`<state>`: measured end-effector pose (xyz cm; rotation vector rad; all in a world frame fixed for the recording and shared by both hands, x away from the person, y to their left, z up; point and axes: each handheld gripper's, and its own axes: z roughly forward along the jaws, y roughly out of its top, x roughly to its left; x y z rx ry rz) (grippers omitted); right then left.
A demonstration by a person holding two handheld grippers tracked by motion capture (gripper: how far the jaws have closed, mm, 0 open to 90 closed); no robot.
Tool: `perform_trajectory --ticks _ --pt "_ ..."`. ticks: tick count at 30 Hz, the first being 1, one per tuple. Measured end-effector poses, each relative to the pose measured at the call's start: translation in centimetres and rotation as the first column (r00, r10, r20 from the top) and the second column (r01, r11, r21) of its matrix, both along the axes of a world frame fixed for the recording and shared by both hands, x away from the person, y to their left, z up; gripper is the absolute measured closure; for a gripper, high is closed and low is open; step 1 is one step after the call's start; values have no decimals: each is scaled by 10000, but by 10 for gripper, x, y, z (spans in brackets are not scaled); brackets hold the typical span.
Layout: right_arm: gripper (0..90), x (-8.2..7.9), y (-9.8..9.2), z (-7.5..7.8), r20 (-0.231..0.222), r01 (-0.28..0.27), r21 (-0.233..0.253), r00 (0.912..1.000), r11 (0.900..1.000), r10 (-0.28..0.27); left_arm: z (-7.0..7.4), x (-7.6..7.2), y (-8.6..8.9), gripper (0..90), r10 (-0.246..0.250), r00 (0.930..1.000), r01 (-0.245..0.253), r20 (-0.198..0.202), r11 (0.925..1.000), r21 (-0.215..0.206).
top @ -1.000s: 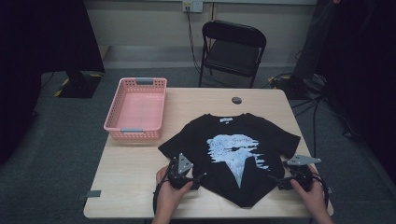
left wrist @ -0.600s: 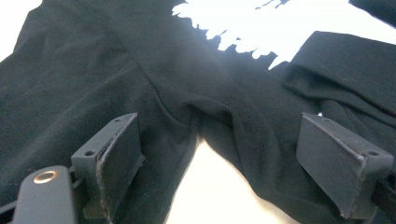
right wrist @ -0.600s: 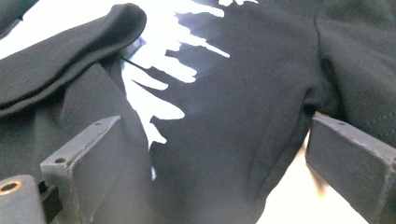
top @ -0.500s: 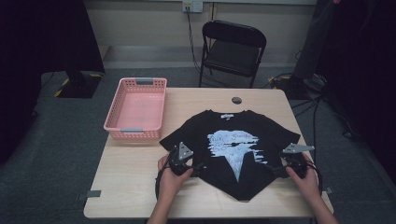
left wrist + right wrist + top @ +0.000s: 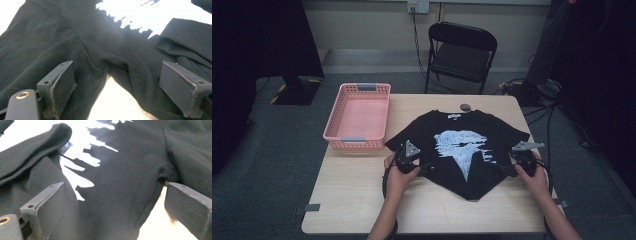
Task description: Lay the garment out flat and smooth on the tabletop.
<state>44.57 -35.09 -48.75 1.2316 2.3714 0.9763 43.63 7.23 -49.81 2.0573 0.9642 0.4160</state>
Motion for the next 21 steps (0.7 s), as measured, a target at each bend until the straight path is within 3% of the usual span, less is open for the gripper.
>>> perform_trajectory --ticks 3,6,11,13,16,18,19,21 --pt "105 -4 0 1 144 -238 158 9996 9996 236 4 -4 2 174 -68 9999 67 -109 9999 -77" --pt "118 -11 0 4 56 -66 302 10000 9995 64 13 -12 6 184 -122 9998 124 126 9998 -125" --pt "115 -35 1 12 144 -273 207 9995 9994 270 25 -40 11 182 -588 9980 591 244 9982 -126" --pt "114 -50 0 13 170 -347 195 9993 9992 344 23 -54 10 182 -852 9963 850 143 9963 130" --pt "116 -71 -2 9 -54 -535 34 9986 9986 535 14 -70 11 182 -1064 9943 1065 -49 9943 25" --pt "112 -75 -3 8 -67 -506 -74 9987 9987 505 12 -74 11 182 -1047 9945 1047 -72 9945 58" --pt "107 -84 -6 6 138 -441 19 9989 9990 440 7 -81 13 177 -1191 9929 1192 -57 9928 109" --pt "106 -87 -7 6 169 -428 20 9989 9991 427 5 -85 14 157 -1142 9935 1142 24 9934 -54"
